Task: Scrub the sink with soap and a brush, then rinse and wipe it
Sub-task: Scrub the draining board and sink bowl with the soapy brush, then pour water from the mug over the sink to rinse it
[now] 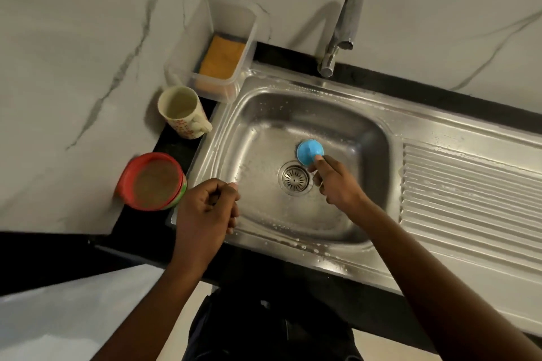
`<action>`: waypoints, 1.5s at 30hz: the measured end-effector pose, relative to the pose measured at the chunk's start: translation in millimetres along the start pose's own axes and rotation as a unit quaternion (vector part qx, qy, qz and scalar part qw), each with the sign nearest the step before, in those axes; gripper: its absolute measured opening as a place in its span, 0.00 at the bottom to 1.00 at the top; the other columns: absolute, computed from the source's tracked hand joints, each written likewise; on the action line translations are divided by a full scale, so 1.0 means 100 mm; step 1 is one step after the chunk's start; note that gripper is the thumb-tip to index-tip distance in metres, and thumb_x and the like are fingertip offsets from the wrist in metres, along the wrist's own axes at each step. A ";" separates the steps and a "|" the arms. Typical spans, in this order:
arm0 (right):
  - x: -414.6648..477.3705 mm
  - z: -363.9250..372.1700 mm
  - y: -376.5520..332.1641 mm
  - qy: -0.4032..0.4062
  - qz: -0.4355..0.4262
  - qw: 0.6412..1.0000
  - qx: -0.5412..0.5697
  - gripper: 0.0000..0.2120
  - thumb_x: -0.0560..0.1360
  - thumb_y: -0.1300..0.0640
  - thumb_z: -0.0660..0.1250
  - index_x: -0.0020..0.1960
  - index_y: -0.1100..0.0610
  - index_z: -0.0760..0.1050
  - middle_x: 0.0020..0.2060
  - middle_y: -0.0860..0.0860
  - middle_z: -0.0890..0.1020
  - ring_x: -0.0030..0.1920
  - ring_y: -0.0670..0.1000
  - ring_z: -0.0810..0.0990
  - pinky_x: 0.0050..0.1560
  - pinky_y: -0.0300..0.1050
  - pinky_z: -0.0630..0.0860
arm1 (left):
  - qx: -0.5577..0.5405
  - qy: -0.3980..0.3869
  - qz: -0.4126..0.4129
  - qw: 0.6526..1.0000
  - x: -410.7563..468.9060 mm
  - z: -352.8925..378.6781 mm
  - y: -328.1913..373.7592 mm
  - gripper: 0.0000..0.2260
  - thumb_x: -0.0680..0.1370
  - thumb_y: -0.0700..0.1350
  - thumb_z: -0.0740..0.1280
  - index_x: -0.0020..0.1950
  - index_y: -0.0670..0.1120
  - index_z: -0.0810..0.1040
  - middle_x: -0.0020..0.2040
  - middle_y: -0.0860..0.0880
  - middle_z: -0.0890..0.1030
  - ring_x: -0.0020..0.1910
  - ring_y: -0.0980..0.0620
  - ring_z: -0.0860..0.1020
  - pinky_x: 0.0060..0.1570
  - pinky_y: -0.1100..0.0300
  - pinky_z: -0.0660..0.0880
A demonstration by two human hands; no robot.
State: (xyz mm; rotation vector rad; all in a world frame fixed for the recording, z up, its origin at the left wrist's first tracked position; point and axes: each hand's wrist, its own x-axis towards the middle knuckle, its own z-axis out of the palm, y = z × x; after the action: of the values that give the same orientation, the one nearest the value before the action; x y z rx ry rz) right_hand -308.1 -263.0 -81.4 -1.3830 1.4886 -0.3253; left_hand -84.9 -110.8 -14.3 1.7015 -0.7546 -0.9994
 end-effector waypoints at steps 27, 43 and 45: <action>-1.24 2.25 -0.84 -0.161 -0.427 0.841 -0.291 0.11 0.82 0.54 0.66 0.58 0.58 0.82 0.53 0.55 0.80 0.53 0.56 0.79 0.49 0.49 0.76 | -0.043 0.255 -0.039 0.965 -1.28 -1.30 -0.27 0.12 0.84 0.41 0.68 0.42 0.39 0.83 0.31 0.42 0.81 0.28 0.46 0.77 0.31 0.53 0.76; -1.08 2.60 -0.72 -0.010 -0.429 0.829 -0.359 0.12 0.78 0.48 0.71 0.59 0.51 0.83 0.49 0.48 0.83 0.50 0.52 0.80 0.47 0.49 0.77 | -0.031 0.176 -0.047 0.983 -0.88 -1.75 -0.39 0.12 0.84 0.43 0.68 0.43 0.41 0.83 0.32 0.43 0.82 0.28 0.49 0.78 0.30 0.59 0.76; -1.10 2.52 -0.73 0.004 -0.436 0.836 -0.333 0.12 0.78 0.48 0.73 0.59 0.51 0.84 0.49 0.48 0.85 0.49 0.52 0.81 0.45 0.47 0.77 | -0.029 0.163 -0.049 0.985 -0.81 -1.74 -0.38 0.11 0.84 0.44 0.68 0.44 0.42 0.83 0.32 0.43 0.82 0.29 0.49 0.78 0.30 0.58 0.76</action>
State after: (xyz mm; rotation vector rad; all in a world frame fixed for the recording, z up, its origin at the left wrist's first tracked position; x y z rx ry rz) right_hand -87.7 -83.6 -80.9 -2.6104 0.8890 -0.3788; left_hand 31.6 45.3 2.4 1.8069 -0.4286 -0.7715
